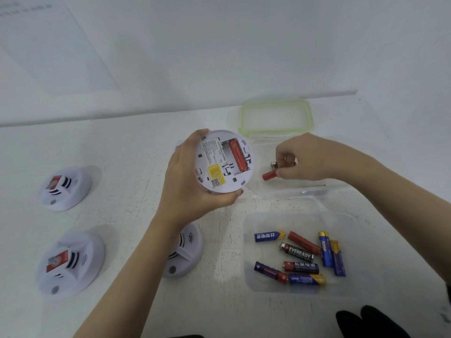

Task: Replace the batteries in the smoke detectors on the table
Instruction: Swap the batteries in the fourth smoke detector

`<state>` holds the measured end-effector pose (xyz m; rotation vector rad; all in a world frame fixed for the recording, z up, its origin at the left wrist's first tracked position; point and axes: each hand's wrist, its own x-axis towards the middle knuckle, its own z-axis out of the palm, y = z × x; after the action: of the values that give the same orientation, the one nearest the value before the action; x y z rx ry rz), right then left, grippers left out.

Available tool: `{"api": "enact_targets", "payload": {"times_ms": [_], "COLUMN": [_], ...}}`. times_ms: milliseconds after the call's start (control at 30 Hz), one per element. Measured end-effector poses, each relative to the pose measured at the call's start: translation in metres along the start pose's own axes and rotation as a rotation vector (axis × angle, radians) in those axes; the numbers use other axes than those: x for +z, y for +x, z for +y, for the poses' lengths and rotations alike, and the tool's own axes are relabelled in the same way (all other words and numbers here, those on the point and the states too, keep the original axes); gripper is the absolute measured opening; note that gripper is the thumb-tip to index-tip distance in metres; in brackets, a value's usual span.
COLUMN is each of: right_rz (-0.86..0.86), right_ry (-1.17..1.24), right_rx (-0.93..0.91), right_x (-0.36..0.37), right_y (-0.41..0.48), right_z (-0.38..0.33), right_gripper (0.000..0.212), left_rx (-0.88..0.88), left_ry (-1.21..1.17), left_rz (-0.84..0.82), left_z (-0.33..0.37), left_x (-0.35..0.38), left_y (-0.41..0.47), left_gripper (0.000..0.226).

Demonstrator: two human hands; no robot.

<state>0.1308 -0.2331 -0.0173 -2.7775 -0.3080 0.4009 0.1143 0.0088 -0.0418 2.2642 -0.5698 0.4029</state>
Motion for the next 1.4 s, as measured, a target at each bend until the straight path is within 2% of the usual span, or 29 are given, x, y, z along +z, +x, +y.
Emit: {"api": "enact_targets", "payload": {"times_ms": [100,200,333,433,633,800,933,1000,1100,1200,1400], "right_rz": [0.153,0.394,0.611,0.719,0.848,0.76,0.727,0.705,0.504,0.303,0.164], "right_ry": [0.219,0.412,0.583,0.557,0.241,0.17,0.211,0.249,0.399,0.624,0.92], "right_rx": [-0.046,-0.118,-0.275,-0.416,-0.686,-0.792,-0.741,-0.654,-0.51,-0.486,-0.435], "right_x": [-0.006,-0.009,-0.006,0.003,0.022,0.028,0.031,0.032,0.029,0.028,0.036], "right_y": [-0.009,-0.024,-0.042,-0.052,-0.055,-0.056,-0.056,-0.055,-0.056,-0.056,-0.049], "right_z": [-0.002,-0.011,-0.03,-0.044,-0.05,-0.052,-0.057,-0.06,-0.064,-0.075,-0.103], "right_gripper": [0.005,0.004,0.016,0.016,0.007,0.005,0.01,0.02,0.045,0.056,0.07], "left_rx": [-0.021,-0.047,-0.059,-0.034,0.001,-0.014,-0.002,0.017,0.058,0.102,0.11], "left_ry": [0.008,0.019,0.008,-0.002,-0.053,-0.08,-0.1,-0.098,-0.11,-0.111,-0.08], "left_rz": [-0.003,-0.009,-0.025,-0.039,-0.044,-0.015,0.0,0.002,0.009,0.019,0.023], "left_z": [-0.001,0.001,0.007,0.012,0.02,0.021,0.021,0.02,0.021,0.019,0.005], "left_x": [-0.001,-0.002,-0.003,-0.004,-0.008,-0.015,-0.022,-0.025,-0.03,-0.039,-0.065], "left_y": [-0.002,-0.004,-0.007,-0.01,-0.017,-0.025,-0.033,-0.036,-0.039,-0.041,-0.045], "left_gripper": [0.1,0.102,0.104,0.104,0.101,0.101,0.099,0.098,0.097,0.097,0.101]}}
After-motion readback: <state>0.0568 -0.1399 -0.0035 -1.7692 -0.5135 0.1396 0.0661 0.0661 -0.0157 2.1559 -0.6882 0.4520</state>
